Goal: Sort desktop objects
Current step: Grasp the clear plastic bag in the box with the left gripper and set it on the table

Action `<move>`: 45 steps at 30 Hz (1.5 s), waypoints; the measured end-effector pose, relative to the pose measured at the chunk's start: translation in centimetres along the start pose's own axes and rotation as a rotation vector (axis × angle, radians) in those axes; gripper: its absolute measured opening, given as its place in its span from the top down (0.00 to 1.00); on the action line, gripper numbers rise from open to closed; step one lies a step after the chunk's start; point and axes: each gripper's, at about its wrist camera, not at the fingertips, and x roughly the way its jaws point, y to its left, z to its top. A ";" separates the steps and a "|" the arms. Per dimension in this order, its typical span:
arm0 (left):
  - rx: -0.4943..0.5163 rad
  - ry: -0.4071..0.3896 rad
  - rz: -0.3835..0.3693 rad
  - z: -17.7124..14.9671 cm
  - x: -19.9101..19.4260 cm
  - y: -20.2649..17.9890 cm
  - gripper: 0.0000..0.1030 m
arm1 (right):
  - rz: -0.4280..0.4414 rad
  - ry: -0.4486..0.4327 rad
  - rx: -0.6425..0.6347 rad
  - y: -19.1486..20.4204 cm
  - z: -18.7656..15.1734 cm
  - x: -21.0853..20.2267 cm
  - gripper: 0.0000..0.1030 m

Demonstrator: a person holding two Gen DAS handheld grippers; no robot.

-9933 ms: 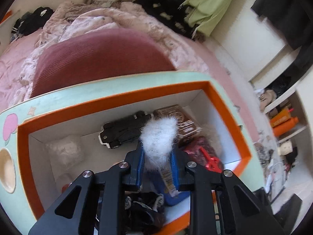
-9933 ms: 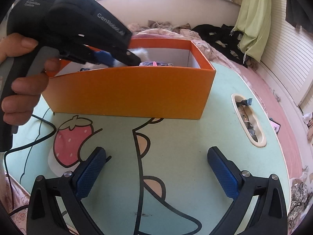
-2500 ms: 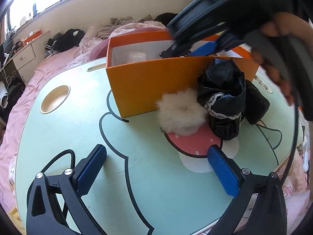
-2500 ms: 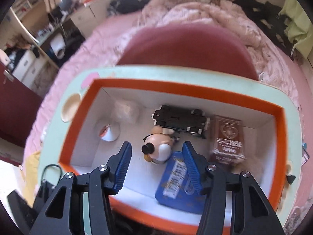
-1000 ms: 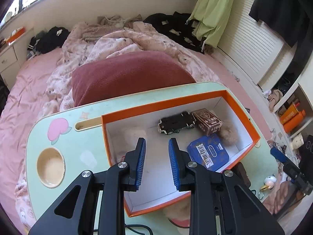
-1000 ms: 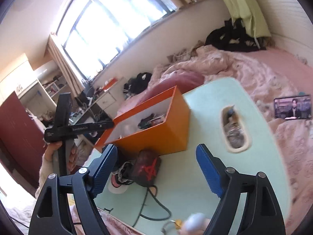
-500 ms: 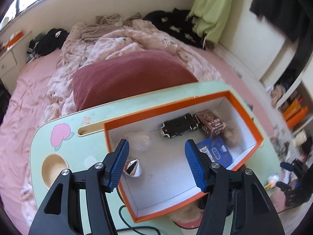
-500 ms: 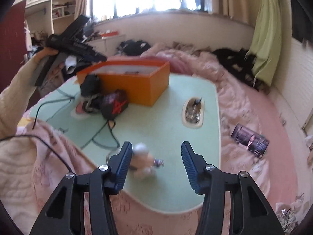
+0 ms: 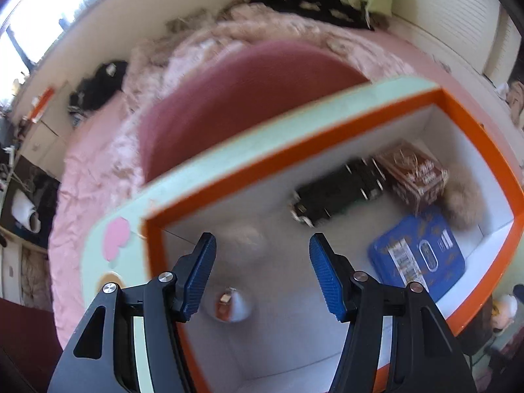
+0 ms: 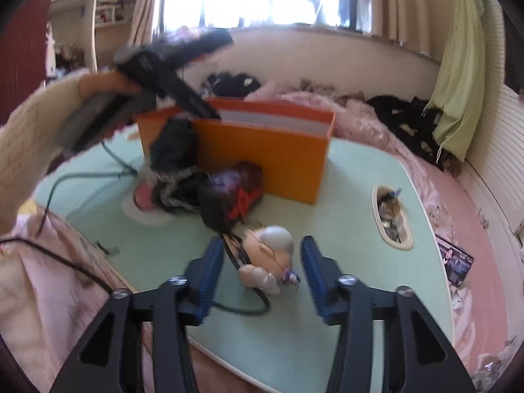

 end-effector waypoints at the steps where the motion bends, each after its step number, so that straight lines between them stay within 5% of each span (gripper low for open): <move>1: 0.010 -0.002 -0.004 -0.1 0.2 -0.1 0.42 | -0.006 -0.026 -0.001 0.2 0.2 -0.2 0.37; 4: 0.013 -0.003 -0.016 0.1 0.3 0.1 0.48 | 0.006 -0.060 0.012 0.3 0.6 -0.7 0.36; 8: 0.012 -0.017 0.026 0.0 0.2 0.7 0.71 | 0.033 -0.076 0.020 0.3 1.0 -1.1 0.36; 15: -0.053 -0.127 -0.063 -0.3 -2.2 3.1 0.73 | 0.052 -0.077 0.022 0.0 0.8 -1.1 0.36; 23: -0.166 -0.286 -0.428 -4.9 -10.0 4.2 0.73 | 0.063 -0.069 0.058 -0.3 0.6 -0.9 0.35; 29: -0.289 -0.299 -0.511 -9.5 -9.0 4.4 0.72 | 0.065 -0.061 0.070 -0.4 0.5 -0.8 0.35; 31: -0.299 -0.322 -0.510 -10.3 -8.8 4.1 0.62 | 0.064 -0.059 0.071 -0.4 0.5 -0.7 0.35; 33: -0.319 -0.343 -0.491 -11.2 -8.4 3.7 0.24 | 0.068 -0.059 0.074 -0.5 0.5 -0.8 0.35; 34: -0.326 -0.363 -0.496 -11.9 -8.4 3.6 0.21 | 0.071 -0.058 0.078 -0.5 0.5 -0.7 0.35; 41: -0.299 -0.283 -0.467 -15.8 -6.5 2.3 0.20 | 0.104 -0.057 0.113 -0.8 1.5 -0.9 0.35; 45: -0.309 -0.287 -0.413 -17.4 -5.8 1.9 0.20 | 0.185 -0.055 0.137 -0.1 5.7 -1.1 0.34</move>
